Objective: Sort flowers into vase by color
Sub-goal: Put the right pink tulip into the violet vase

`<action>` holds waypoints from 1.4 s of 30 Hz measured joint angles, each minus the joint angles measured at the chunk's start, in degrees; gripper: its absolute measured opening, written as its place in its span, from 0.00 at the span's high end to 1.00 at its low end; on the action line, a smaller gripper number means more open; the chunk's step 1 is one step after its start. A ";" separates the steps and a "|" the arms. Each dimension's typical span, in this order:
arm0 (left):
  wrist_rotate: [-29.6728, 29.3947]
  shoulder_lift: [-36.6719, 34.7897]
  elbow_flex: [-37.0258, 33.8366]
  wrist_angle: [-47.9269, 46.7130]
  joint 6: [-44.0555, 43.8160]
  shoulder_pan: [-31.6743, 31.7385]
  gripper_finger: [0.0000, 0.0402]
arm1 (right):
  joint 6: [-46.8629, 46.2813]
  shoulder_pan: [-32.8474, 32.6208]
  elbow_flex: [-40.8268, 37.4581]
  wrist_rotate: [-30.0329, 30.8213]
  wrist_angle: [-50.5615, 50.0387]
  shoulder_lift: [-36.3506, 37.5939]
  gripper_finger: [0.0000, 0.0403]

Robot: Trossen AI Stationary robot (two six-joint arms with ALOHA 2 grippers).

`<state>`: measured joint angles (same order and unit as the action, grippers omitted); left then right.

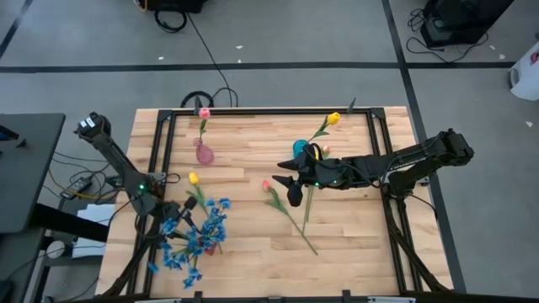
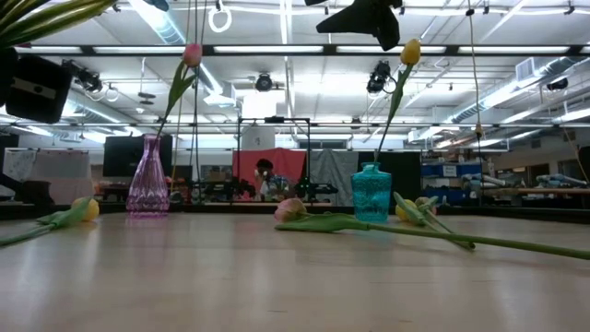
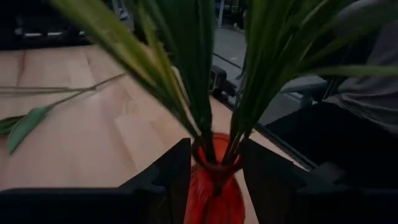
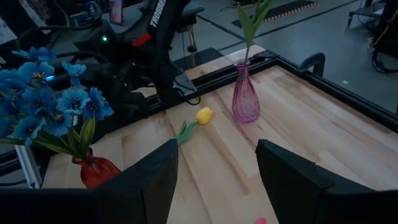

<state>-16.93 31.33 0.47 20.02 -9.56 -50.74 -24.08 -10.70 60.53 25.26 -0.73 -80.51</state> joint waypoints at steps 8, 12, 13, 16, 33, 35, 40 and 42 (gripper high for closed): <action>-4.04 -7.31 3.93 -17.38 -1.33 0.00 0.63 | 0.02 0.00 0.00 -0.20 0.22 0.00 0.43; -7.02 -7.91 5.26 -23.48 -4.13 0.00 0.63 | 0.07 0.00 0.00 -0.96 0.22 0.00 0.43; -8.34 -7.89 5.60 -25.51 -5.61 0.00 0.63 | 0.09 0.00 0.00 -0.96 0.22 0.00 0.43; -14.11 -7.87 6.02 -29.86 -10.72 0.00 0.63 | 0.15 0.00 0.00 -0.96 0.01 0.00 0.43; -49.73 -7.72 6.12 -30.09 -18.99 3.31 0.63 | -31.55 -2.73 -2.62 -6.07 -32.22 0.00 0.43; -52.30 -7.74 6.12 -30.07 -17.65 4.51 0.63 | -36.86 -2.58 -4.32 -5.84 -34.68 0.00 0.43; -51.96 -7.72 6.15 -30.11 -16.17 8.74 0.63 | -47.09 -2.20 -10.18 -5.98 -35.89 -2.20 0.43; -50.32 -7.72 6.17 -30.02 -16.05 10.89 0.63 | -49.40 -2.04 -11.31 -6.01 -36.79 -4.68 0.43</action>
<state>-67.25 23.61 6.63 -10.00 -25.61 -39.85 -73.47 -12.74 49.22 19.25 -37.52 -85.19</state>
